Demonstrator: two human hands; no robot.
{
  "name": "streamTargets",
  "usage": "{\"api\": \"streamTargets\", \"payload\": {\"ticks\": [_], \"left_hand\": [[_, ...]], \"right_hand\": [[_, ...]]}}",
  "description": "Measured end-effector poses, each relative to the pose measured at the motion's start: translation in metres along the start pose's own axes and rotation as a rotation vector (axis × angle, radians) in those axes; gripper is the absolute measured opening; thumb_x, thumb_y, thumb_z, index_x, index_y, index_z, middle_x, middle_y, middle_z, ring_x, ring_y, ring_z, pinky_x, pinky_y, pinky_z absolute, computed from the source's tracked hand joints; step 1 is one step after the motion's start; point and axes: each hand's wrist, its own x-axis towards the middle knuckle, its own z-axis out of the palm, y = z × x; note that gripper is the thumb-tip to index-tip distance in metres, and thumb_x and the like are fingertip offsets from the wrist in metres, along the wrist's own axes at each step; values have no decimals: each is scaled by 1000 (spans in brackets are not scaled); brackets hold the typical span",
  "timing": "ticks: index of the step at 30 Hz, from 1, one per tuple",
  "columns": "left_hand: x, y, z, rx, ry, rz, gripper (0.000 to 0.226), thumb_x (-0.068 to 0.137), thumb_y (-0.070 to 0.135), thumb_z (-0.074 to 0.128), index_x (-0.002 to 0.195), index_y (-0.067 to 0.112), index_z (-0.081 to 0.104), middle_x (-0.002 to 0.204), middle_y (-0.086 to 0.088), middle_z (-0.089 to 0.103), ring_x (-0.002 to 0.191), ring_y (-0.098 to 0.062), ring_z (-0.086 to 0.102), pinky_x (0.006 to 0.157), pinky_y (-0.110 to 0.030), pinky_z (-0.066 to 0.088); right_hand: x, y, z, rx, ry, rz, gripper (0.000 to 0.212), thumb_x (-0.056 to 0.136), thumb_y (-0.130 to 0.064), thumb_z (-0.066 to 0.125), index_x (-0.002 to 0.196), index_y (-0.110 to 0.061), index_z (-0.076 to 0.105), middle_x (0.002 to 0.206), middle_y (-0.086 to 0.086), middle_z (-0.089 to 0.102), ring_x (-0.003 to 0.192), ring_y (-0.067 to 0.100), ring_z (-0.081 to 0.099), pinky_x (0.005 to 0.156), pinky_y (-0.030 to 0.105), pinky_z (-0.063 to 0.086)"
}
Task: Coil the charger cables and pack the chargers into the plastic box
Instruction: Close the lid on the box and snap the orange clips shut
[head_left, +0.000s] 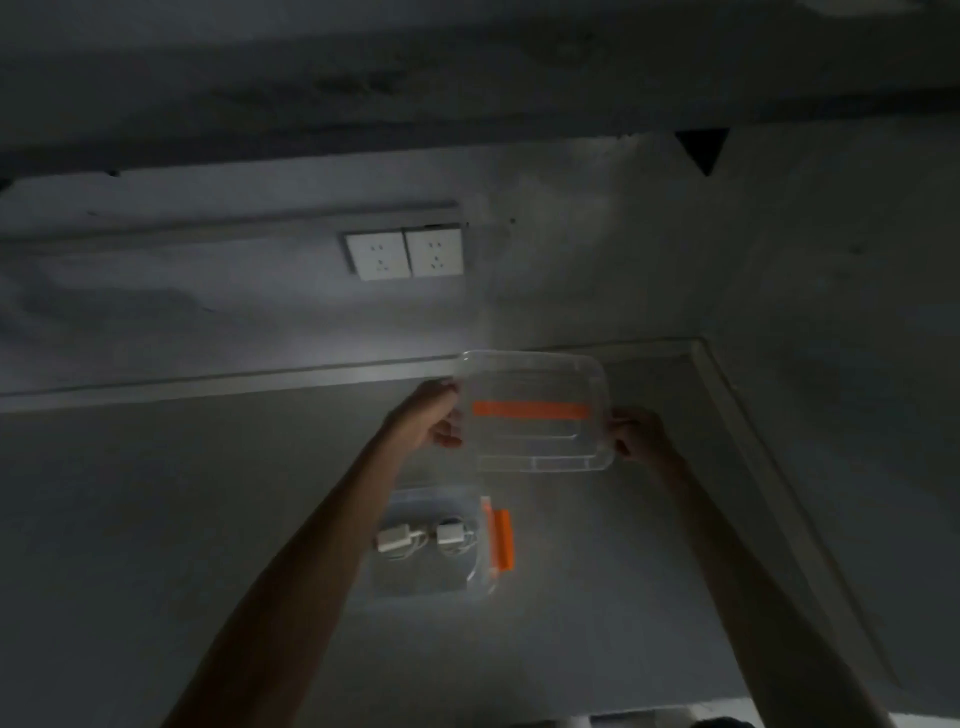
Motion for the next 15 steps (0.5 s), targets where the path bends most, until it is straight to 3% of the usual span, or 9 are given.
{"api": "streamTargets", "payload": {"ticks": [2, 4, 6, 7, 9, 10, 12, 13, 15], "left_hand": [[-5, -13, -55, -154, -27, -40, 42, 98, 41, 39, 117, 7, 54, 89, -15, 59, 70, -29, 59, 65, -41, 55], [-7, -37, -99, -322, -34, -47, 56, 97, 49, 36, 114, 1, 58, 100, -18, 63, 87, -32, 61, 82, -45, 52], [-21, -63, -124, -479, 8, 21, 49, 99, 41, 39, 101, 0, 66, 103, -16, 66, 99, -28, 60, 97, -43, 44], [-27, -78, -130, -525, 5, 58, 39, 100, 29, 42, 90, 5, 70, 100, -12, 66, 100, -24, 59, 97, -38, 43], [-36, -112, -134, -452, 8, 119, 26, 92, 2, 48, 85, 10, 72, 95, -4, 63, 91, -15, 55, 82, -24, 44], [-39, -128, -132, -390, 27, 140, 31, 85, -7, 50, 100, 12, 69, 98, -2, 61, 85, -13, 53, 71, -17, 44], [-40, -159, -127, -285, 82, 202, 68, 69, -14, 50, 127, 20, 52, 107, -5, 61, 77, -14, 56, 55, -12, 46], [-43, -169, -122, -240, 106, 240, 75, 64, -14, 48, 127, 25, 50, 109, -6, 63, 78, -17, 59, 53, -12, 47], [-50, -183, -112, -181, 155, 308, 73, 64, -15, 47, 128, 19, 50, 117, -5, 64, 98, -20, 65, 63, -9, 49]], "right_hand": [[-26, -24, 36, 107, -157, -47, 20, 83, 15, 55, 77, -3, 59, 52, 1, 58, 40, 4, 52, 38, 19, 45], [-42, -28, 68, 304, -191, -38, 17, 90, 5, 52, 81, -4, 63, 73, 8, 66, 55, 9, 65, 49, 20, 57], [-56, -18, 85, 526, -234, -96, 16, 95, -9, 49, 90, -6, 65, 85, 8, 73, 77, 17, 72, 67, 25, 60], [-63, -12, 93, 628, -273, -114, 17, 91, -23, 57, 97, -9, 64, 87, 4, 75, 84, 18, 71, 73, 28, 60], [-81, -7, 112, 570, -319, -125, 50, 59, -48, 77, 97, -15, 70, 81, -4, 77, 79, 8, 72, 75, 23, 58], [-86, -3, 122, 494, -298, -143, 51, 53, -46, 82, 91, -13, 74, 77, -3, 76, 74, 8, 71, 71, 19, 56], [-91, 12, 144, 322, -185, -184, 31, 71, -21, 81, 98, -7, 73, 90, 6, 73, 80, 14, 66, 64, 13, 53], [-95, 21, 153, 251, -119, -212, 28, 79, -8, 74, 107, -6, 69, 102, 10, 70, 85, 14, 65, 67, 13, 52], [-109, 38, 164, 151, -39, -253, 34, 83, 4, 67, 114, -8, 63, 115, 11, 64, 97, 15, 63, 76, 16, 50]]}}
